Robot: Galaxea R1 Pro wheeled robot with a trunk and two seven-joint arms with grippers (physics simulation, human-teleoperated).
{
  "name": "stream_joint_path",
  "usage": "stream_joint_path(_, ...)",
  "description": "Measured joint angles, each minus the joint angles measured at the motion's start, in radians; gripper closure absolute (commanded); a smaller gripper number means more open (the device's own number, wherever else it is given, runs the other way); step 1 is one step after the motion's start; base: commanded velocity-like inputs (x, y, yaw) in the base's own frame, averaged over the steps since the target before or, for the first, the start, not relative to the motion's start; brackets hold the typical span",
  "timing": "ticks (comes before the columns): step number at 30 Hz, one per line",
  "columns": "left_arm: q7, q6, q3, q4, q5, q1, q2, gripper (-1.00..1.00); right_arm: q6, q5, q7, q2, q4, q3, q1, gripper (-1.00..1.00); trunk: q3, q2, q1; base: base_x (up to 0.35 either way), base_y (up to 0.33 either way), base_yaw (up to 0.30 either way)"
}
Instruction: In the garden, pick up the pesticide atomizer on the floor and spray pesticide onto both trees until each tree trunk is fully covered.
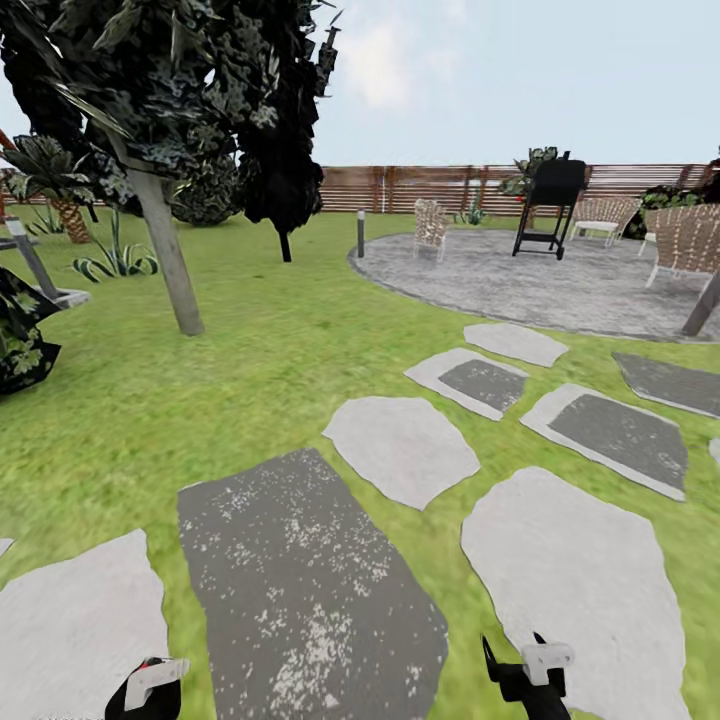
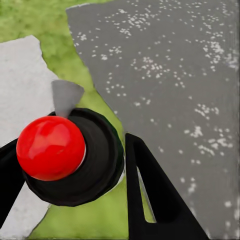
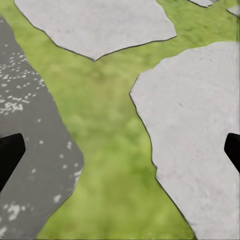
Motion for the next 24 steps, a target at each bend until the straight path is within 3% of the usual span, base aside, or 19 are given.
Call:
stream_joint_path(9,0.0,0.0,0.0,0.0,0.0,0.0,0.0,1.0,0.0,0.0,0.0,0.001,0.0,0.0,0.0,-1.0,0.0,0.0,0.0,-0.338,0.109,-0.3)
stream_joint_path(24,0.0,0.0,0.0,0.0,0.0,0.0,0.0,1.0,0.0,0.0,0.001,0.001,0.001,0.0,0.0,-1.0,0.0,0.0,0.0,-0.338,0.005,-0.3)
